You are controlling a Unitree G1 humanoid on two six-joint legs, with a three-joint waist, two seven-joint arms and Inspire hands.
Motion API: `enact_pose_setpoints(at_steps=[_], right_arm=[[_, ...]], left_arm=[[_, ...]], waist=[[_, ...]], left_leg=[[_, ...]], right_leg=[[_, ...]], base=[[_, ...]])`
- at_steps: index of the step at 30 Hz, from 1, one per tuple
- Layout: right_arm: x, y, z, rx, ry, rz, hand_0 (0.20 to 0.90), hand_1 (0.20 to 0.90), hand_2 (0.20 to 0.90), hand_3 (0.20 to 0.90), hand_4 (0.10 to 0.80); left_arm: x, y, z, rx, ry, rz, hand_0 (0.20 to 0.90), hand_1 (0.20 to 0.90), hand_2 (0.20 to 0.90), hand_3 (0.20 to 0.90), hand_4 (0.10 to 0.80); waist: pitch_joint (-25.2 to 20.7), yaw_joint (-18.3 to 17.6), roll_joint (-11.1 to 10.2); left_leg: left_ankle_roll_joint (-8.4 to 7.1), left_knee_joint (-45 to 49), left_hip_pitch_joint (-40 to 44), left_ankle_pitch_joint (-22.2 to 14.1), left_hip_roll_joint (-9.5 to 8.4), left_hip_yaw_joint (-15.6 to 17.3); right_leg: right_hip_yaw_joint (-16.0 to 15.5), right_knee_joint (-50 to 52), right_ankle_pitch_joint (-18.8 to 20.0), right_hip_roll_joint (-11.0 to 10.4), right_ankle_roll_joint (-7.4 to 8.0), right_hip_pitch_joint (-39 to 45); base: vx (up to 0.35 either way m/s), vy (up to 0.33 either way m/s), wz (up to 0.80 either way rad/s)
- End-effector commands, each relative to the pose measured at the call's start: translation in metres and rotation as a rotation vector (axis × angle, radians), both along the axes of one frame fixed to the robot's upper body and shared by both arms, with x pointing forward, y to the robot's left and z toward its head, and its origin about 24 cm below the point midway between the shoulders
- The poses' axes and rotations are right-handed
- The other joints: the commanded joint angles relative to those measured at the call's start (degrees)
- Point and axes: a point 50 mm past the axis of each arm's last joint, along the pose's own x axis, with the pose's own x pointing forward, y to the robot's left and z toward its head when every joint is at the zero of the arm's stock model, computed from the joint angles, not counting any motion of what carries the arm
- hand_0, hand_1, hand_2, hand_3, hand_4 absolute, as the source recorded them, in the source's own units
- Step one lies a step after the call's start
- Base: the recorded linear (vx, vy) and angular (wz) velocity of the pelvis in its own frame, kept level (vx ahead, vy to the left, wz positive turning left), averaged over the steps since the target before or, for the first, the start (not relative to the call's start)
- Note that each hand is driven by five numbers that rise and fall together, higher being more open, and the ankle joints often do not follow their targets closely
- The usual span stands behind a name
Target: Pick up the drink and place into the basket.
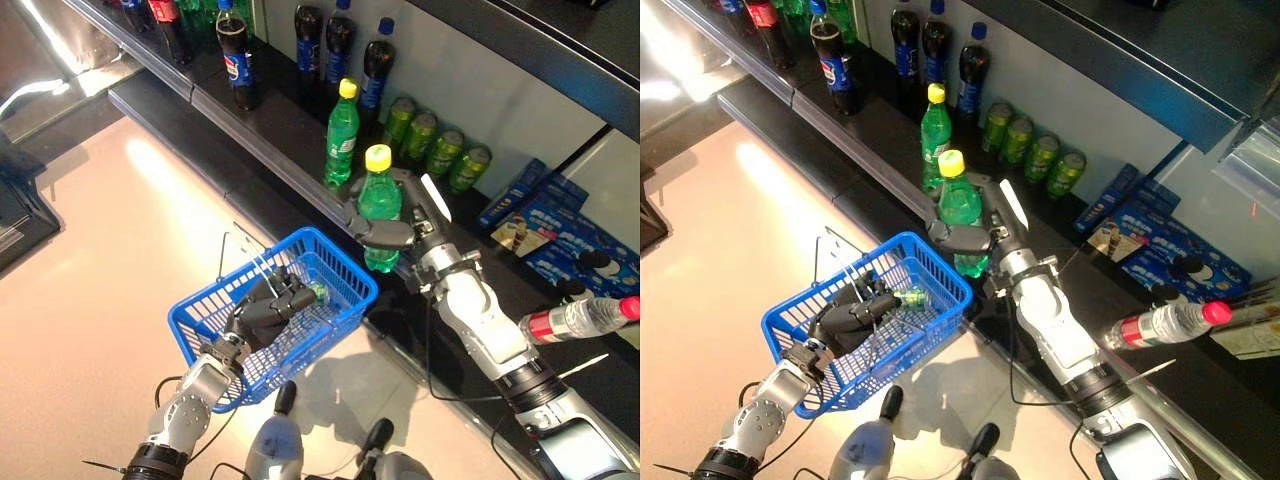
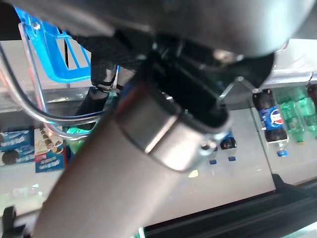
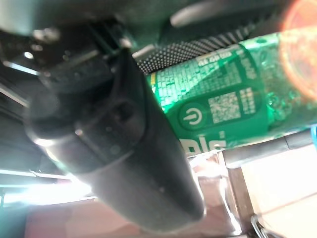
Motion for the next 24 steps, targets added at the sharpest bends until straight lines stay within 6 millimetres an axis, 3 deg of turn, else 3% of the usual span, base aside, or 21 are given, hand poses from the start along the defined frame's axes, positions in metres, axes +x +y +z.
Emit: enact_pose_setpoints(at_steps=[1,13,24], right_arm=[[-0.021,0.032,0.029,0.14,-0.187,0.19,0.3,0.3,0.3,0.2,0.1],[-0.023,0.051,0.017,0.085,-0.121,0.276,0.3,0.3,0.3,0.2,0.1],[-0.023,0.059,0.007,0.03,-0.088,0.296,0.3,0.3,0.3,0.2,0.1]], left_arm=[[0.006,-0.041,0.079,-0.189,-0.436,-0.212,0.3,0.3,0.3,0.2,0.1],[-0.004,-0.056,0.104,-0.204,-0.552,-0.322,0.3,0.3,0.3,0.2,0.1],[-0.008,-0.065,0.114,-0.208,-0.603,-0.387,0.3,0.3,0.3,0.2,0.1]], waist=[[-19.62,0.14,-0.95],[-19.78,0.74,-1.01],[-19.81,0.91,-1.05]], left_leg=[[-0.45,-0.95,-0.32,-1.41,0.45,2.6],[-0.53,-0.95,-0.61,-1.12,0.23,2.1],[-0.57,-0.95,-0.67,-0.97,0.15,1.87]], right_leg=[[-1.24,0.05,-3.96,-0.34,1.96,4.53],[-1.45,0.1,-4.03,-0.34,1.93,4.5],[-1.72,0.1,-4.07,-0.35,1.96,4.72]], base=[[0.0,0.0,0.0],[0.0,0.0,0.0],[0.0,0.0,0.0]])
